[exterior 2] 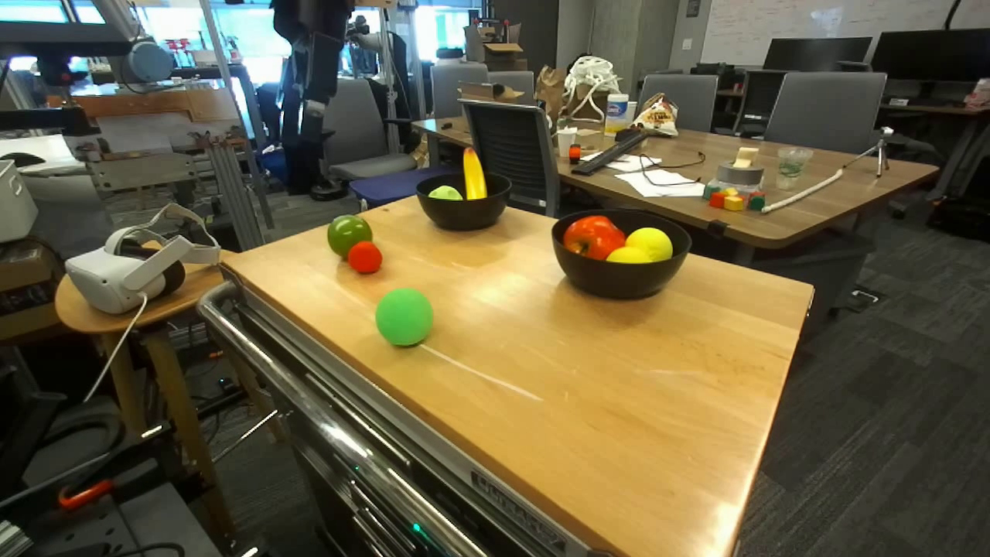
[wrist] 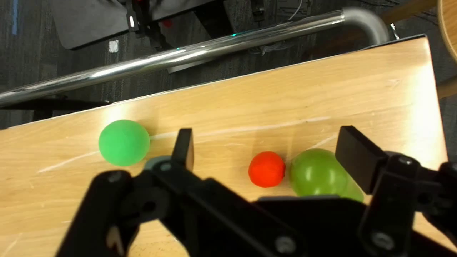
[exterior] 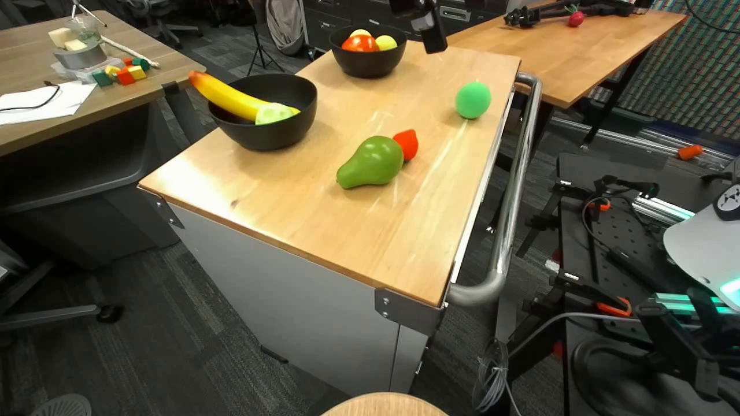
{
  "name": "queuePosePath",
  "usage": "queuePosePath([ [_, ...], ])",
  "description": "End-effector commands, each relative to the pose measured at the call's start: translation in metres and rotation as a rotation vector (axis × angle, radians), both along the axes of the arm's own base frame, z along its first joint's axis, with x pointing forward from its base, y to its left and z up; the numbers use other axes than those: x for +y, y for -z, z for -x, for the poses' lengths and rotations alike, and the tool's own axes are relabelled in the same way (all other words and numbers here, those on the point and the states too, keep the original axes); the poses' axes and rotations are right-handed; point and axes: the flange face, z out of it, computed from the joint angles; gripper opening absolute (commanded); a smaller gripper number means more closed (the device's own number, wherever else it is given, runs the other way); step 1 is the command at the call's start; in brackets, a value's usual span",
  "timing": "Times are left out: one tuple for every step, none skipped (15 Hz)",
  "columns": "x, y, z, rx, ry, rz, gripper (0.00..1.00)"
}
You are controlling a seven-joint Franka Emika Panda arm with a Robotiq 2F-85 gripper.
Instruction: Pick up the fruit toys from the top of the cabinet and put them in the two black bowls.
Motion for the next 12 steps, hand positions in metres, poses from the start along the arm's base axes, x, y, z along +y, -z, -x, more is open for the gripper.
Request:
queuePosePath([
  [0.0, 0.001, 0.002, -0.027, -0.147, -0.006, 1.0],
  [-0.005, 0.009, 0.001, -0.065, -0.177, -0.008, 1.0],
  [-0.01, 0.017, -0.002, -0.099, -0.216, -0.022, 1.0],
  [-0.011, 0.032, -0.007, -0.13, -0.253, -0.046, 1.0],
  [-0.01, 0.044, -0.012, -0.154, -0.298, -0.066, 1.0],
  [-0.007, 0.054, -0.016, -0.159, -0.314, -0.137, 1.0],
  [0.001, 0.065, -0.019, -0.069, -0.203, -0.189, 1.0],
  [0.004, 0.077, -0.022, -0.111, -0.09, -0.113, 1.0],
  [-0.003, 0.066, -0.015, -0.095, -0.19, -0.124, 1.0],
  [-0.002, 0.075, -0.017, -0.091, -0.15, -0.112, 1.0],
  [0.0, 0.083, -0.018, -0.087, -0.131, -0.105, 1.0],
  [0.001, 0.087, -0.019, -0.086, -0.121, -0.101, 1.0],
])
